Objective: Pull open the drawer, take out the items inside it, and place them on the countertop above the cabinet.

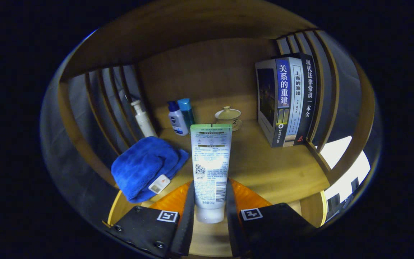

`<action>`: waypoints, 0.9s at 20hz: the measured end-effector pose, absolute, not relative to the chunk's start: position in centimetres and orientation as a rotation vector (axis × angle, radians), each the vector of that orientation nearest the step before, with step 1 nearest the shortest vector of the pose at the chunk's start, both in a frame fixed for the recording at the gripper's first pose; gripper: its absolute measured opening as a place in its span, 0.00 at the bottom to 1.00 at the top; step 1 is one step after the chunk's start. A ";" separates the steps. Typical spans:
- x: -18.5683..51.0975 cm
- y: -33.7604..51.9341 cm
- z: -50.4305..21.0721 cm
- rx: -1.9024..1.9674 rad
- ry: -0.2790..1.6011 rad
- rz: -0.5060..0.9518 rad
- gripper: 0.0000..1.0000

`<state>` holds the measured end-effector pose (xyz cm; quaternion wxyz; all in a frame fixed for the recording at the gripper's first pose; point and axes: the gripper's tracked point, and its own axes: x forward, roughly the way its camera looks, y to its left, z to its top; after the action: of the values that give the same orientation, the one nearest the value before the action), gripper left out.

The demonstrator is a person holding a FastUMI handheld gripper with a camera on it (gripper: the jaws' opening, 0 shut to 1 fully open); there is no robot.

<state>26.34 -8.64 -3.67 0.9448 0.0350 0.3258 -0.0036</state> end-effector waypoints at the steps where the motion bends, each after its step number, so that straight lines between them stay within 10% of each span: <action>1: 26.8 -9.0 -4.4 0.080 0.679 -0.019 0.50; 10: 28.9 -10.8 -7.0 0.113 0.721 -0.063 0.51; 18: 28.8 -11.1 -8.3 0.137 0.760 -0.075 0.72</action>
<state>28.79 -11.05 -8.35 0.9257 0.0667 0.3705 -0.0365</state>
